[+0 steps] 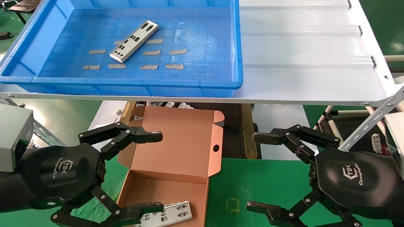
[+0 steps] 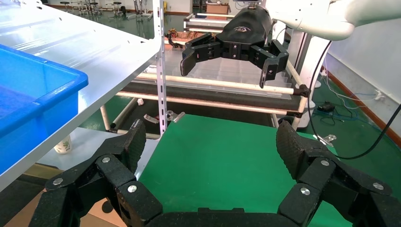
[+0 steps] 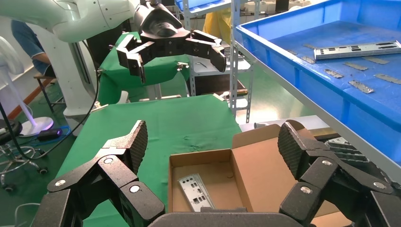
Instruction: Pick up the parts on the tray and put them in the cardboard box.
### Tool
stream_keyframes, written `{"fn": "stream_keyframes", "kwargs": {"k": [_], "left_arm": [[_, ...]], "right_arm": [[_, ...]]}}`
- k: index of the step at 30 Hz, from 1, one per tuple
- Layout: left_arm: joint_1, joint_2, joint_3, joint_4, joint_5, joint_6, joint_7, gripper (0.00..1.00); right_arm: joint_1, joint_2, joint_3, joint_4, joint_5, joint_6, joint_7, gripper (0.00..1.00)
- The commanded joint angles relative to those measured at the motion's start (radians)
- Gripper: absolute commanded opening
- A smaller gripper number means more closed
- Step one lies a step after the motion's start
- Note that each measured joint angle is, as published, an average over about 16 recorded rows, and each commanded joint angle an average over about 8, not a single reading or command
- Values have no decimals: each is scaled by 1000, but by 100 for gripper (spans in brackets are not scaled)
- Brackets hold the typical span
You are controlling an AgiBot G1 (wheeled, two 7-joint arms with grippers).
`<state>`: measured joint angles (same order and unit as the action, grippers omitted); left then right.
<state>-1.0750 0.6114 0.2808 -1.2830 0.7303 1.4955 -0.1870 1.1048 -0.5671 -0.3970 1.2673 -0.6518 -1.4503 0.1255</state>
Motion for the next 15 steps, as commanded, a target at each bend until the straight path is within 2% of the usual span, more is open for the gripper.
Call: {"fn": "stream_keyframes", "kwargs": {"k": [1, 15], "left_arm": [[0, 0, 0, 0, 0, 0, 0, 100], [0, 0, 0, 0, 0, 0, 0, 100]], "right_arm": [[0, 0, 0, 0, 0, 0, 0, 100], [0, 0, 0, 0, 0, 0, 0, 100]]}}
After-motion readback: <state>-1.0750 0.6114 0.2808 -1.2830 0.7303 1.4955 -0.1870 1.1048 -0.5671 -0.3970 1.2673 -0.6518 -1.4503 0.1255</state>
